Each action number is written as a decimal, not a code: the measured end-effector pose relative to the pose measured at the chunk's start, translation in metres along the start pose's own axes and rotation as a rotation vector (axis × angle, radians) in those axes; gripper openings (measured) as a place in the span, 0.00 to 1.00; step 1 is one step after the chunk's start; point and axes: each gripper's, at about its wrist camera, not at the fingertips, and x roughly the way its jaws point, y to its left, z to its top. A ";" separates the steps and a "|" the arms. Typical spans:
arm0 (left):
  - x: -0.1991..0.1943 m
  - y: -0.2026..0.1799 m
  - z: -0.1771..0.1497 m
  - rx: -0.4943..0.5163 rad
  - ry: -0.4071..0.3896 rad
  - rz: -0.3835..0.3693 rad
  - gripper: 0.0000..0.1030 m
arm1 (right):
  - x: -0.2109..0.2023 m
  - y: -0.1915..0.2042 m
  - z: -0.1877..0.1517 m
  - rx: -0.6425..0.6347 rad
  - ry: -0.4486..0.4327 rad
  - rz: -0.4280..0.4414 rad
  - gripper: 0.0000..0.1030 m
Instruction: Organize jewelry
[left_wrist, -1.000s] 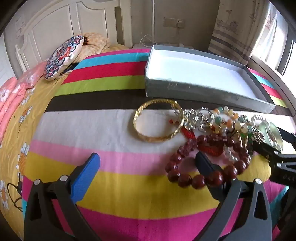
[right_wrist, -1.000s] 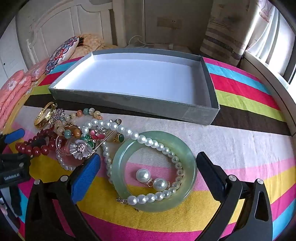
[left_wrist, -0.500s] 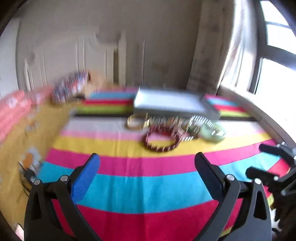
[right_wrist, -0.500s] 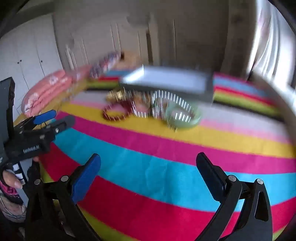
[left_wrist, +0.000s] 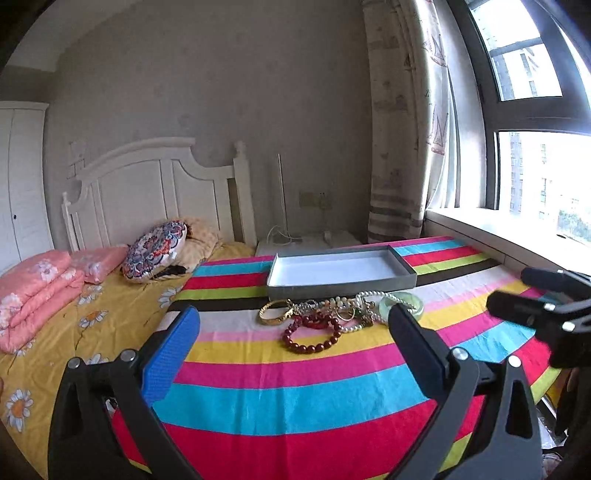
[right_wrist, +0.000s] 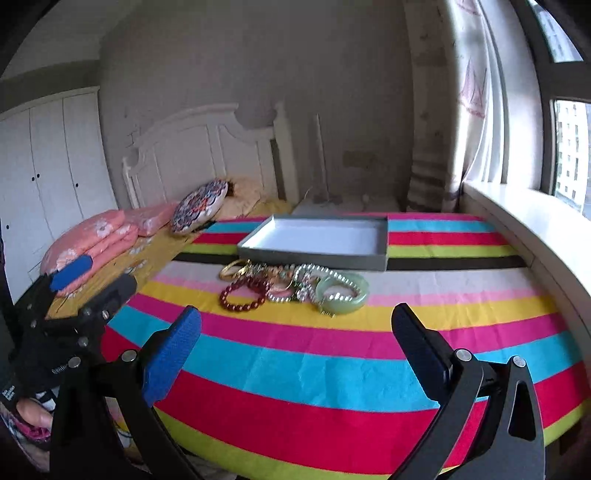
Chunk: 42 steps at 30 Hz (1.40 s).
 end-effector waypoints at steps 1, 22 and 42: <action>0.000 0.007 -0.004 0.001 0.003 -0.003 0.98 | -0.001 0.007 -0.012 -0.007 -0.001 -0.006 0.96; 0.022 0.012 -0.022 0.002 0.037 -0.028 0.98 | -0.003 0.002 -0.013 -0.018 -0.036 0.005 0.96; 0.022 0.010 -0.022 0.003 0.034 -0.027 0.98 | -0.006 0.001 -0.013 -0.016 -0.057 0.015 0.96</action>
